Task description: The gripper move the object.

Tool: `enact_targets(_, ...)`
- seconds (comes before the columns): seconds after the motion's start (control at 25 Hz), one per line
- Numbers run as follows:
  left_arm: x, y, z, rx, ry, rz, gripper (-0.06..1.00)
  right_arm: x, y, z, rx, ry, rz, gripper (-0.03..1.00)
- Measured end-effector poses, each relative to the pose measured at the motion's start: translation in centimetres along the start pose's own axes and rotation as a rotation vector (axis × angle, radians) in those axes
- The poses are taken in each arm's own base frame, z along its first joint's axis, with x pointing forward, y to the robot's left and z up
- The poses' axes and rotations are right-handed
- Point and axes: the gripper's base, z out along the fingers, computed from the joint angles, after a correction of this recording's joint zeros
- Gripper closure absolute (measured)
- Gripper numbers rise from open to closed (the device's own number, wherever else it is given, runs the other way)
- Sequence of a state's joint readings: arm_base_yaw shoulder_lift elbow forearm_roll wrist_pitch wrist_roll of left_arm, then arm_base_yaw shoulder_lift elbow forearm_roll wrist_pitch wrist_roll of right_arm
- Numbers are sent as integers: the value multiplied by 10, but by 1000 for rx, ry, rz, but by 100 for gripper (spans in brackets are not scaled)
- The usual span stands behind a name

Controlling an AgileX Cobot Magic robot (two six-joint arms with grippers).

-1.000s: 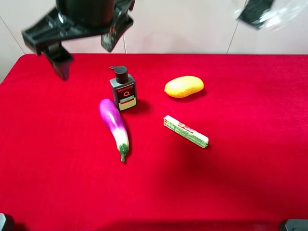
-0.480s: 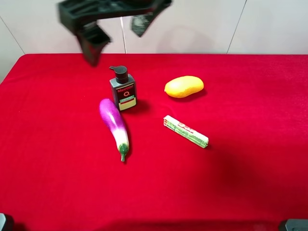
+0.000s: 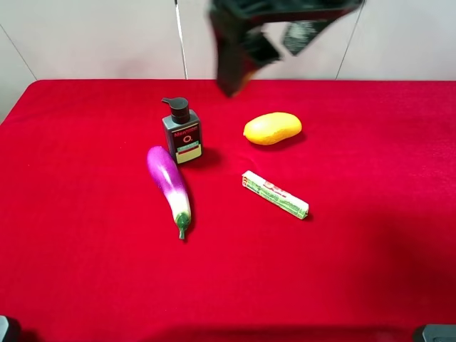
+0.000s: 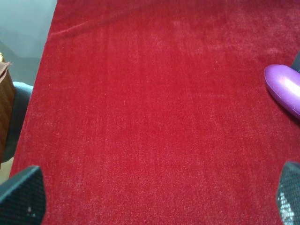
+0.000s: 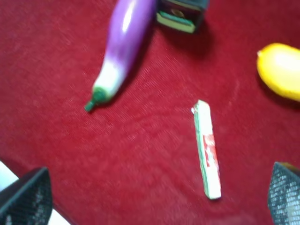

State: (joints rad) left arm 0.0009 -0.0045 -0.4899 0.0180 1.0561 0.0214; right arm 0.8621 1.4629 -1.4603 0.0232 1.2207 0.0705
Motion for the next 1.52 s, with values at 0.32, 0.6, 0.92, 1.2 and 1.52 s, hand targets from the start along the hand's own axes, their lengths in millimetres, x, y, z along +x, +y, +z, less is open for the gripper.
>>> enact_targets(0.32, 0, 0, 0, 0, 0, 0, -4, 55, -30, -25, 57, -15, 88, 28)
enact_targets(0.6, 0, 0, 0, 0, 0, 0, -4, 106, -33, -47, 78, -68, 87, 28)
enact_targets(0.92, 0, 0, 0, 0, 0, 0, -4, 149, -30, -57, 74, -122, 134, 28)
enact_targets(1.2, 0, 0, 0, 0, 0, 0, -4, 187, -29, -48, 72, -119, 172, 28)
enact_targets(1.52, 0, 0, 0, 0, 0, 0, -4, 229, -42, -40, 155, -158, 368, 28)
